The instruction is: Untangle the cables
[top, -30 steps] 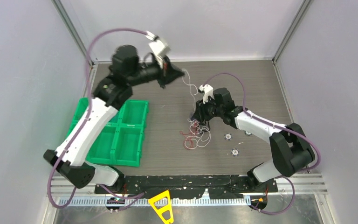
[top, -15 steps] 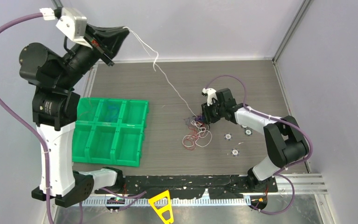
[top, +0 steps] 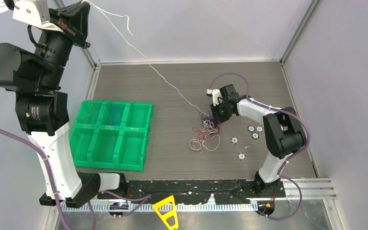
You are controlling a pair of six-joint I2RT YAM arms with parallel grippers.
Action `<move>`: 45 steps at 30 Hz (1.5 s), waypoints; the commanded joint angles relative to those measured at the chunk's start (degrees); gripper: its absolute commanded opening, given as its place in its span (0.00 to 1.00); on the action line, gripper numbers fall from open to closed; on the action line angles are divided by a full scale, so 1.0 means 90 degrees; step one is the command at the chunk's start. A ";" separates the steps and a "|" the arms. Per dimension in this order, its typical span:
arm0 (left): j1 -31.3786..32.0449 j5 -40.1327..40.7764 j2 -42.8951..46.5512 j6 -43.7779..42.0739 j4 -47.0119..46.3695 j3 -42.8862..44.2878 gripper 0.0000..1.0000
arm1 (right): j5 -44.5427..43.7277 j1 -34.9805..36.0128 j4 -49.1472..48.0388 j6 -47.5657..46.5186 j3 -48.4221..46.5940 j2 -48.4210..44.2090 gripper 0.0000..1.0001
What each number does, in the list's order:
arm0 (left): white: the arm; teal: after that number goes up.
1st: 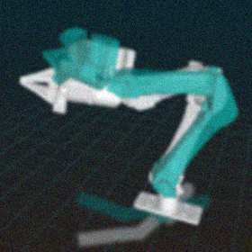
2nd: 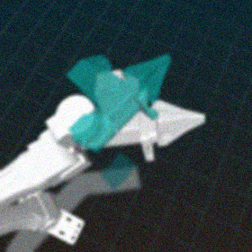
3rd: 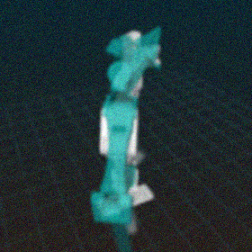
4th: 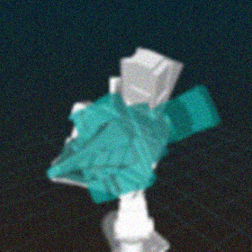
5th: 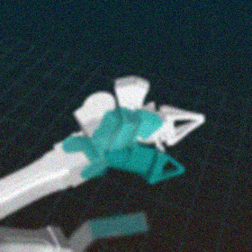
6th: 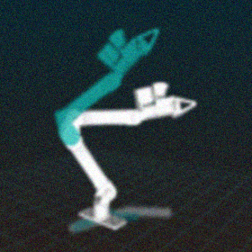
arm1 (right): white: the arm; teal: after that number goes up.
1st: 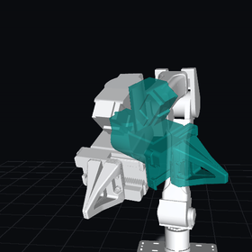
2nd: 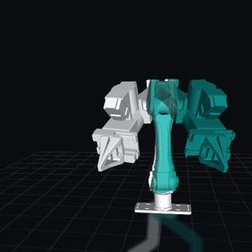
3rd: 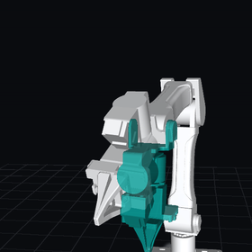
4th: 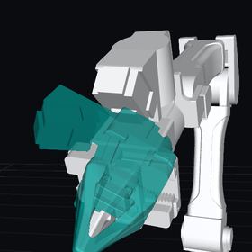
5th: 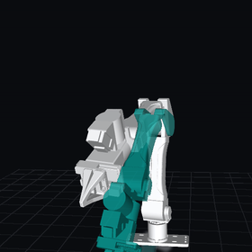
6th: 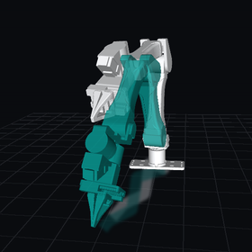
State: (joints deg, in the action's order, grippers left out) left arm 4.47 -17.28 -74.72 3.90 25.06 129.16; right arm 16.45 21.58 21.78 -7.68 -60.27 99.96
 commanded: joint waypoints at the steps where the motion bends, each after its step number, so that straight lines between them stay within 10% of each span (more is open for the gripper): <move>1: -0.0142 0.0589 0.0013 -0.0298 -0.0291 0.0121 0.00 | -0.0400 -0.0300 0.0861 -0.0544 -0.0370 0.0123 0.13; 11: -0.0391 0.1454 -0.0403 -0.0914 -0.0483 0.1217 0.00 | -0.1124 -0.0316 0.1532 -0.0872 -0.0802 0.0674 0.18; 17: -0.0431 0.0567 0.0007 -0.0269 -0.0340 0.0208 0.00 | -0.1090 -0.0498 0.1942 -0.1185 -0.1044 0.0777 0.17; 21: -0.0364 -0.1553 0.0423 0.1019 -0.0225 -0.1628 0.00 | 0.0437 -0.0515 0.2204 -0.1563 -0.1214 0.0290 0.51; 29: -0.0272 -0.1786 0.0598 0.1228 -0.0684 -0.2576 0.00 | 0.2178 -0.0326 0.0960 -0.1345 -0.1080 -0.1420 0.97; 42: -0.0351 -0.1357 0.0032 0.0848 -0.0504 -0.1104 0.00 | 0.1707 0.1384 0.0369 -0.1337 -0.2524 0.0417 0.93; 45: -0.0385 -0.1236 -0.0096 0.0737 -0.0379 -0.0785 0.00 | 0.1515 0.1510 0.0112 -0.1246 -0.2612 0.0832 0.75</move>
State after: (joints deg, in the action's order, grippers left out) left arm 1.69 -30.48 -74.02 12.47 22.55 118.26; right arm 30.37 34.52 27.42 -20.18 -82.48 104.97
